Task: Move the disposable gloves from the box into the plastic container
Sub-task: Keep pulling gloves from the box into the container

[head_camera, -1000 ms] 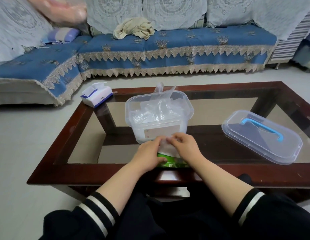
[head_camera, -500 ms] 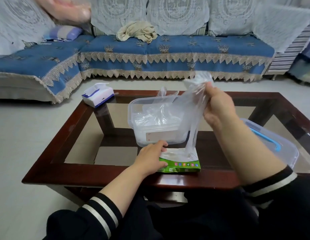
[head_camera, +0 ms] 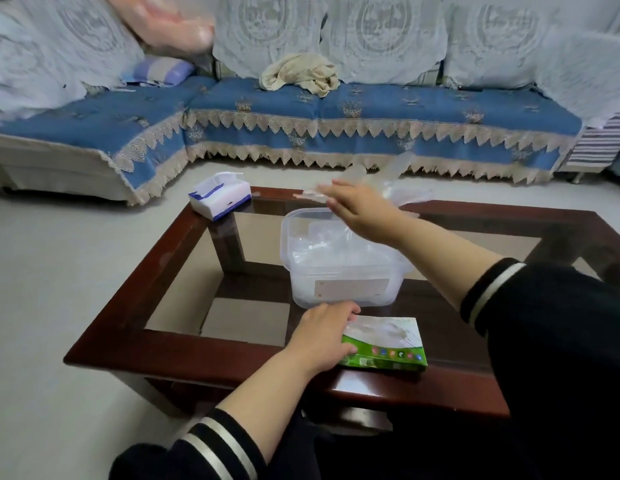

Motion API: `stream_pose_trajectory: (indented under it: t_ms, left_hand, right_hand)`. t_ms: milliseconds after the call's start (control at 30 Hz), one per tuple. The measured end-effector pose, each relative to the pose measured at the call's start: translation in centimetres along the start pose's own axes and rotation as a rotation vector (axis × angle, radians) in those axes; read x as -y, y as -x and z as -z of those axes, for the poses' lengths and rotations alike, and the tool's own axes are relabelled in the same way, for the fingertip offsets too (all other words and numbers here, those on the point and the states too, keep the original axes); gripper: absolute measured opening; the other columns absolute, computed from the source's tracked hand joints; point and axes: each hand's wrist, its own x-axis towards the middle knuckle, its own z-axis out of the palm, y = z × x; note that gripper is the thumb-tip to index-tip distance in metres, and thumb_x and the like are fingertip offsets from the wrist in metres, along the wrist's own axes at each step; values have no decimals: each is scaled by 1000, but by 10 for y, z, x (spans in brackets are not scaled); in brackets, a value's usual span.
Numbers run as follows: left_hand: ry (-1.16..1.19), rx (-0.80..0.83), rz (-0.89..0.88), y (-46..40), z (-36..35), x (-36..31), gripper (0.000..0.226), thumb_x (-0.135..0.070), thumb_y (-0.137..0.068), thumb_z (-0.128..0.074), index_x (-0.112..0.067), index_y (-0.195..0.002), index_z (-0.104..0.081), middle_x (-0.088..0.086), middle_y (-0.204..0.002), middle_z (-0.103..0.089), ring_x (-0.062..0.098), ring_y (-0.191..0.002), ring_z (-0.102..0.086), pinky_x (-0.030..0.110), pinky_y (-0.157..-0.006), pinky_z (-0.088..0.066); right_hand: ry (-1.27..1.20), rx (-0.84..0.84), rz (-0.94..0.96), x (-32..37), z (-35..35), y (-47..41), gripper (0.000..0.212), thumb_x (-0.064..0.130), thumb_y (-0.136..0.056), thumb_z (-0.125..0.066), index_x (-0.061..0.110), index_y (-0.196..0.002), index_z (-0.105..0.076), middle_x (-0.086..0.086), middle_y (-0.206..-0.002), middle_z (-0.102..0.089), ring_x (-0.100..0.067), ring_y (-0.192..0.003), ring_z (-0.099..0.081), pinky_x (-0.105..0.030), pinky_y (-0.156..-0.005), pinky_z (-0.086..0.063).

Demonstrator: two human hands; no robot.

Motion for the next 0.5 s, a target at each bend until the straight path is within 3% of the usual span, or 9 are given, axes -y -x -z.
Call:
stream_pose_trajectory:
  t_ms: [133, 200, 267, 367, 434, 501]
  left_hand:
    - [-21, 17, -22, 5, -3, -7, 59, -28, -80, -73, -27, -132, -44, -9, -130, -53, 18, -120, -44, 32, -103, -30]
    - [-13, 16, -8, 0, -5, 4, 60, -28, -79, -73, -27, -132, -44, -10, -130, -53, 17, -120, -44, 32, -103, -30]
    - [-17, 17, -14, -1, -4, 6, 60, -29, -79, -73, -27, -131, -44, -11, -130, -53, 16, -120, -44, 31, -104, -30]
    - [-20, 23, -25, -1, -3, 5, 57, -30, -79, -73, -27, -129, -45, -11, -128, -52, 16, -119, -44, 32, -102, -31]
    - [-38, 20, -39, -3, -1, 8, 52, -30, -79, -71, -27, -125, -46, -9, -125, -52, 16, -117, -44, 32, -100, -31]
    - [-53, 40, -49, -2, -1, 8, 49, -31, -81, -67, -27, -125, -47, -8, -125, -51, 16, -118, -42, 30, -100, -28]
  right_hand:
    - [46, 352, -135, -25, -48, -1, 45, 44, -103, -21, 36, -147, -29, -4, -153, -34, -22, -144, -23, -45, -117, -12]
    - [-55, 572, -246, -28, -74, -11, 55, 56, -99, -13, 37, -149, -25, -1, -159, -19, -19, -148, -8, -47, -119, -3]
    - [-237, 654, -338, -28, -76, -8, 61, 58, -98, -13, 30, -150, -27, -1, -160, -16, -20, -148, -8, -43, -118, -3]
    - [-534, 382, -328, -27, -59, -9, 57, 47, -103, -12, 20, -141, -45, -3, -149, -41, -20, -140, -32, -39, -116, -18]
    - [-815, 79, -388, -24, -43, -13, 54, 40, -105, -16, 13, -123, -58, -6, -126, -63, -21, -122, -54, -40, -111, -34]
    - [-1119, -179, -487, -26, -28, -9, 50, 35, -106, -19, 8, -107, -62, -8, -102, -71, -23, -102, -64, -40, -100, -46]
